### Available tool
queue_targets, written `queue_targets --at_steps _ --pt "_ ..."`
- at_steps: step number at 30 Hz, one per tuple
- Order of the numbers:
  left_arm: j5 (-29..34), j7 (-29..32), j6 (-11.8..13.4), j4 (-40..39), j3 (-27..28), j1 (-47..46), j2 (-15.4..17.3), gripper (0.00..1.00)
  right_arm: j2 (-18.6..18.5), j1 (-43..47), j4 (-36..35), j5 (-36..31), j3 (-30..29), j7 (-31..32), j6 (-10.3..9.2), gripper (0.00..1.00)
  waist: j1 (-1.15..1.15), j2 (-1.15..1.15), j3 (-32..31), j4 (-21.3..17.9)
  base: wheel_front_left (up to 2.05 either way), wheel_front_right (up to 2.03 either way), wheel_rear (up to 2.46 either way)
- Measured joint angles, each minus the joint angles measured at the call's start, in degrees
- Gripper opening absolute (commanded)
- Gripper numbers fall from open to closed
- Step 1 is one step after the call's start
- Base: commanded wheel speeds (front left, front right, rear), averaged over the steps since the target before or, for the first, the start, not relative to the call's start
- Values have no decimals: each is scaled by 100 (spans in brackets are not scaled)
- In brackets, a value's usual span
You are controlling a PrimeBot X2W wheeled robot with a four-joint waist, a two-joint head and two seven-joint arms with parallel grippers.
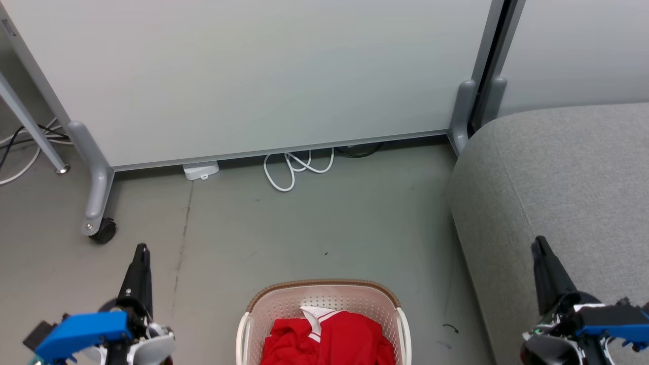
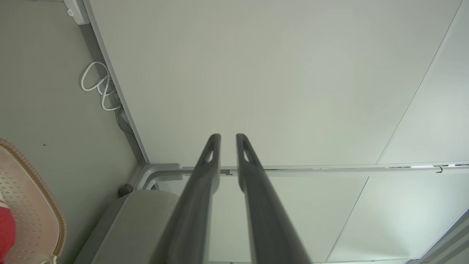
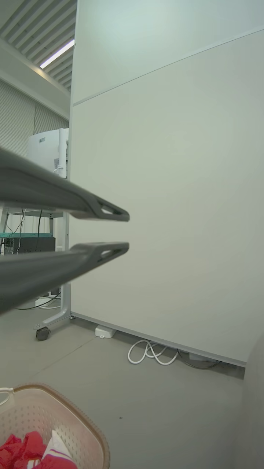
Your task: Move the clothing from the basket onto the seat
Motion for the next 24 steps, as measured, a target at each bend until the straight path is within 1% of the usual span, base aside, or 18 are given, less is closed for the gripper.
queue_targets --at_steps 5,12,20,24 --pt "8 -23 4 225 -11 285 -57 100 37 181 234 -4 25 -30 -11 100 0 0 4 1 0 0 0" --pt "133 -220 4 125 -90 304 -64 100 42 188 201 -171 132 -219 -14 100 0 0 9 12 0 0 0" --pt "603 -432 4 -23 -146 304 -62 100 42 188 104 -553 235 -435 -14 100 0 0 20 30 0 0 0" --pt "1062 -534 4 -142 -196 303 -60 100 42 187 18 -921 259 -539 -13 100 0 0 27 40 0 0 0"
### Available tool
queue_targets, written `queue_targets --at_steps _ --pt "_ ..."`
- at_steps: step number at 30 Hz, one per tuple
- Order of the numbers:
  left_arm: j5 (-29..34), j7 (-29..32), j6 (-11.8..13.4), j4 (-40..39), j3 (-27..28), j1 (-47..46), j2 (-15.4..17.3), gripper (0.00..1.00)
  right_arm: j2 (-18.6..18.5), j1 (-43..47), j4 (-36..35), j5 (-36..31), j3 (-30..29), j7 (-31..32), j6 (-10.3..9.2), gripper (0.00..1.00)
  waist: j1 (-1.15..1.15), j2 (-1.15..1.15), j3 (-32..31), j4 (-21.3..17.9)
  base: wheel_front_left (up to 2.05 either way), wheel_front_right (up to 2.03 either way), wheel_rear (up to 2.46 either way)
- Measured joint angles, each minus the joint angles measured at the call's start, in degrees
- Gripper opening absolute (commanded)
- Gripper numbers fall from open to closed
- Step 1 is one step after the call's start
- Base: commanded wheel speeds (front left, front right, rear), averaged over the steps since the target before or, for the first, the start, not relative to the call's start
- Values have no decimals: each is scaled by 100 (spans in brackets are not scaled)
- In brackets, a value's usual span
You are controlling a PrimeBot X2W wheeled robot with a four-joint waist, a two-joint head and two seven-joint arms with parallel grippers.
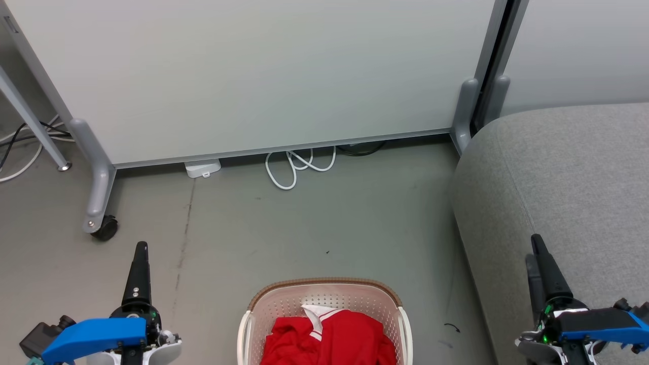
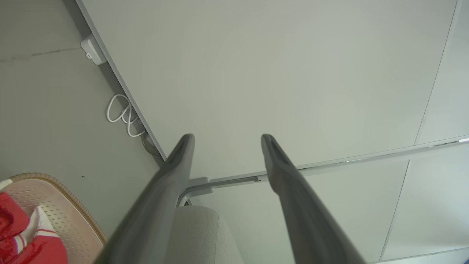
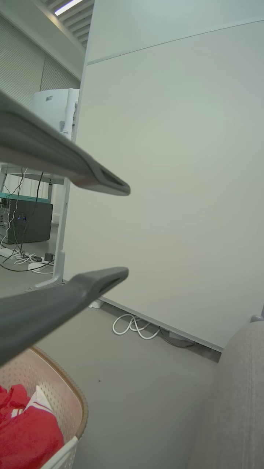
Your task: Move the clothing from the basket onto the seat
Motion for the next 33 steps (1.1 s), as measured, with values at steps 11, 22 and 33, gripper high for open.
queue_targets --at_steps 11,22,33 --pt "1235 -250 36 -293 -75 -1 4 100 -1 -3 -302 -1160 96 -246 0 100 0 0 13 24 0 0 0" --pt "2748 -475 236 -504 -466 -2 10 100 -2 -3 -475 -2161 268 -472 0 100 0 0 12 56 0 0 0" --pt "3882 -675 353 -523 -724 -11 15 100 -4 -4 -593 -3127 445 -671 0 100 0 0 6 97 0 0 0"
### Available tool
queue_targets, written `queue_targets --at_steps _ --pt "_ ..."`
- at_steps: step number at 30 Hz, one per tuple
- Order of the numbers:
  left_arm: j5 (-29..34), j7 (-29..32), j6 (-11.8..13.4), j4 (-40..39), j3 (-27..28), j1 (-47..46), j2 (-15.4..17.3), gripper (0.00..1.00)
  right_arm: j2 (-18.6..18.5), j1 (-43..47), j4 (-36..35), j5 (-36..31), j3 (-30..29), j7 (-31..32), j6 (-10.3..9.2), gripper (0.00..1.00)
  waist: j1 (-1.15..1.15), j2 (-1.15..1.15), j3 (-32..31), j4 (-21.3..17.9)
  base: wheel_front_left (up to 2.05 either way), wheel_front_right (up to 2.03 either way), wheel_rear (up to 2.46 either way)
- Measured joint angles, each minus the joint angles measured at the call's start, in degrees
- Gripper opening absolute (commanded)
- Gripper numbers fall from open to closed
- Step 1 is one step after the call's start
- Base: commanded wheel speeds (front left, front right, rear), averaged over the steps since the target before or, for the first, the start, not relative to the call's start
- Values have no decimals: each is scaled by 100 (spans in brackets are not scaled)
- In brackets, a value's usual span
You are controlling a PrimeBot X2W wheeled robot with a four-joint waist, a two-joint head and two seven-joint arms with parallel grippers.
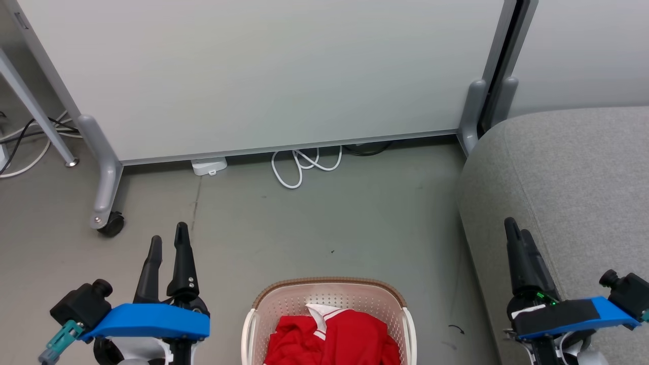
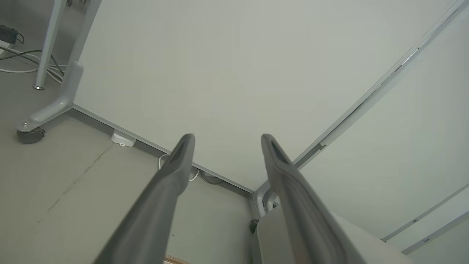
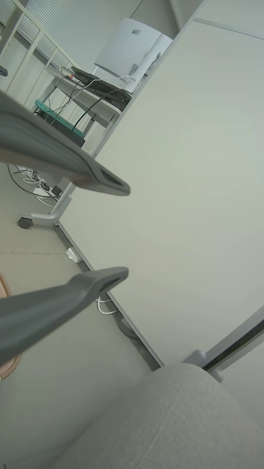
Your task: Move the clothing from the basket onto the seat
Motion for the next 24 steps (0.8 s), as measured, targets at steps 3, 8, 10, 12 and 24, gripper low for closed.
queue_targets --at_steps 3,8,10,12,24 --pt "253 -52 2 15 -41 -6 3 100 -1 0 -3 -210 42 -49 0 100 0 0 -1 9 0 0 0" --pt "633 -126 34 56 -122 -32 7 100 -2 -1 34 -592 105 -135 1 100 0 0 -6 23 0 0 0" --pt "792 -163 46 85 -151 -34 8 100 -2 -1 46 -731 124 -155 4 100 0 0 -5 28 0 0 0" --pt "942 -194 60 108 -174 -40 9 100 -3 -2 62 -877 142 -200 5 100 0 0 -5 34 0 0 0" --pt "1686 -365 121 147 -307 -84 16 100 -8 -18 133 -1564 135 -361 5 100 0 0 0 69 0 0 0"
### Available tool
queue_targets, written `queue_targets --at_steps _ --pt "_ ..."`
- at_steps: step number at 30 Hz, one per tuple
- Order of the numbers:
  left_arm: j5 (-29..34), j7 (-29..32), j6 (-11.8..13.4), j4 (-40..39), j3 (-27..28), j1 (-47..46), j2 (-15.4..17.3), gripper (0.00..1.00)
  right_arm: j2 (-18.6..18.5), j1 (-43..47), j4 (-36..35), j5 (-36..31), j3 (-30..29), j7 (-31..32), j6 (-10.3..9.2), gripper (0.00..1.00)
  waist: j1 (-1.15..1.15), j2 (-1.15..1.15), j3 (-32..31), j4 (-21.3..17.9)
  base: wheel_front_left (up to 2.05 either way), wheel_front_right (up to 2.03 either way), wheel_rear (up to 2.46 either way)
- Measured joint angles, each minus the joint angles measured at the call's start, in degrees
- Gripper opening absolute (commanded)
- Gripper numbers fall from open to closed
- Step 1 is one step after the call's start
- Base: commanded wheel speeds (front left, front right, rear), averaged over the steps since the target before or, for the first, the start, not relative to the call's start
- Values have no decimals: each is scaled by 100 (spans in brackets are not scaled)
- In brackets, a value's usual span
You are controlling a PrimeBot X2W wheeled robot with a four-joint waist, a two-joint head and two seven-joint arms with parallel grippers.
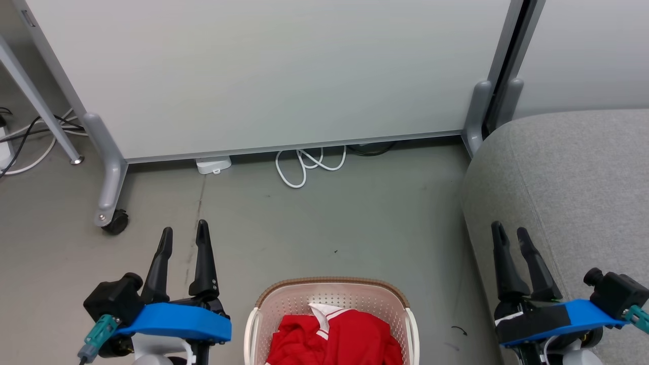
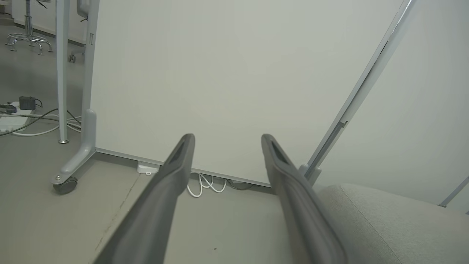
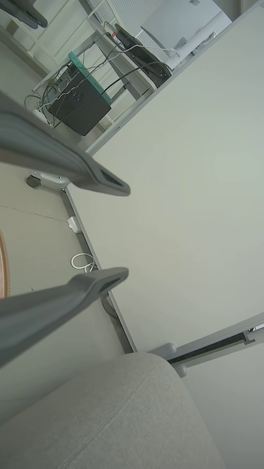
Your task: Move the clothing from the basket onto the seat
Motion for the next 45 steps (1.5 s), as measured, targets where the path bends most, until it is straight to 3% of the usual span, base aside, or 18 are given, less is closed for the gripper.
queue_targets --at_steps 45 --pt "1939 -535 47 -62 -402 -34 20 100 -11 -52 175 -2086 33 -534 2 100 0 0 7 127 0 0 0"
